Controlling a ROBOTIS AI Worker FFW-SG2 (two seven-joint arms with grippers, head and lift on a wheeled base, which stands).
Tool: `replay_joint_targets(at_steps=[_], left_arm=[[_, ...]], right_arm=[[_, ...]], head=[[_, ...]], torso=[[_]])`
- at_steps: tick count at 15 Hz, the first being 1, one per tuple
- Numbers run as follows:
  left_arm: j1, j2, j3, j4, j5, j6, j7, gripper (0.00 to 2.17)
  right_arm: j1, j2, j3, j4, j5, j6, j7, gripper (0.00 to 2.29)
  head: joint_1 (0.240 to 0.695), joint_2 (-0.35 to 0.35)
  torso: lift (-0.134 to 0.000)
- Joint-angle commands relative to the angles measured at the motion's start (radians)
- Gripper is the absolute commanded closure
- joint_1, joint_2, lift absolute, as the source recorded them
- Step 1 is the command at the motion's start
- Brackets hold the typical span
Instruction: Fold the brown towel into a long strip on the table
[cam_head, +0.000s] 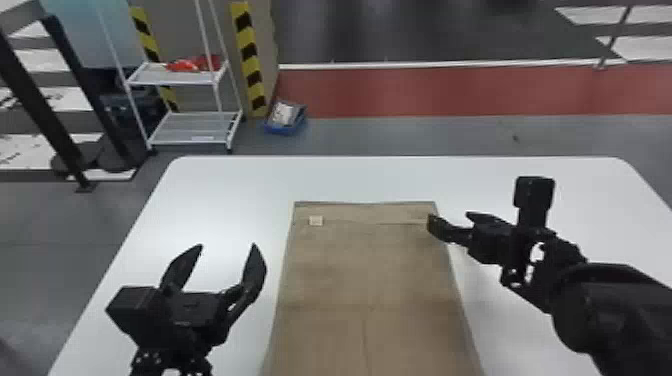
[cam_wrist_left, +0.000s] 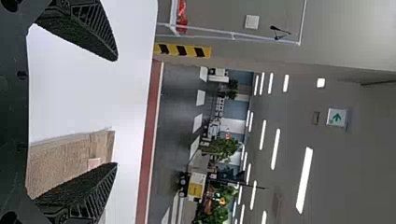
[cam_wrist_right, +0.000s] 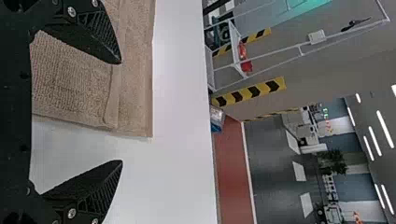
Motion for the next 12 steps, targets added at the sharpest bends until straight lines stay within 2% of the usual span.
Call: replay_joint_targets(at_steps=[1, 4, 7, 12], left_arm=[[-0.007, 0.007, -0.005, 0.001, 0.002, 0.012, 0.0, 0.07], [-0.012, 0.01, -0.006, 0.002, 0.005, 0.012, 0.0, 0.07], [-0.044, 0.022, -0.037, 0.024, 0.008, 0.021, 0.0, 0.07], [-0.072, 0.036, -0.058, 0.045, 0.015, 0.039, 0.002, 0.07]], right_arm=[[-0.038, 0.0, 0.042, 0.013, 0.032, 0.025, -0.018, 0.13], [-0.073, 0.003, 0.072, 0.027, 0.042, 0.055, -0.026, 0.13], [-0.084, 0.02, 0.08, 0.073, 0.071, 0.055, -0.026, 0.13], [-0.088, 0.02, 0.08, 0.113, 0.079, 0.049, -0.026, 0.16]], head=[[0.695, 0.069], [0.695, 0.076], [0.695, 0.085], [0.695, 0.067]], torso=[[-0.101], [-0.101], [-0.101], [-0.101]])
